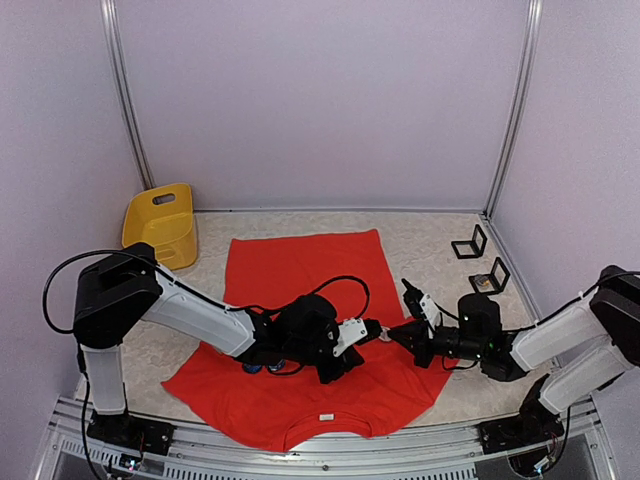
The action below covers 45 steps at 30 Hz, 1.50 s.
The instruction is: Pin the brooch onto the clothing
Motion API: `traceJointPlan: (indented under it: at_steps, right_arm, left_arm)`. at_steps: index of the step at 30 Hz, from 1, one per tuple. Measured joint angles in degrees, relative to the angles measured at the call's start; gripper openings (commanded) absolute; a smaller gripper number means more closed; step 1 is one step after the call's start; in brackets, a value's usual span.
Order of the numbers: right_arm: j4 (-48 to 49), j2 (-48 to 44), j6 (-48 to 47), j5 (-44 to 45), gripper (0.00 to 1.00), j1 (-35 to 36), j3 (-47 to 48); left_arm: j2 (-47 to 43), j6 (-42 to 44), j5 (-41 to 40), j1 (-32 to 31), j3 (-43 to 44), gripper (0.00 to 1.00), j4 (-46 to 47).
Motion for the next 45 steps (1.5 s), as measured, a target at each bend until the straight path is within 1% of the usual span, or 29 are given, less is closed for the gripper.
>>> traceJointPlan:
  at_steps: [4, 9, 18, 24, 36, 45]
  right_arm:
    - [7.1, 3.7, -6.4, 3.9, 0.0, 2.6, -0.4]
    - [14.9, 9.0, -13.8, 6.2, 0.0, 6.0, -2.1]
    - [20.1, 11.4, -21.3, 8.7, 0.0, 8.4, -3.4]
    - [21.7, 13.2, -24.0, 9.5, 0.0, 9.0, -4.6]
    - [23.1, 15.3, -26.5, 9.6, 0.0, 11.2, -4.7]
    - [24.9, 15.1, -26.1, 6.7, 0.0, 11.5, -5.7]
  left_arm:
    - [0.0, -0.2, 0.8, 0.0, -0.4, 0.0, 1.3]
    - [0.0, -0.3, 1.9, 0.1, -1.0, 0.0, 3.0]
    - [-0.3, -0.4, 3.9, 0.9, -1.3, 0.0, 4.1]
    - [-1.3, -0.5, 4.3, 1.0, -1.6, 0.0, 4.7]
    - [-1.6, -1.0, 5.1, 1.3, -1.6, 0.0, 5.4]
    - [-1.6, -1.1, 5.6, 1.6, -1.7, 0.0, 5.5]
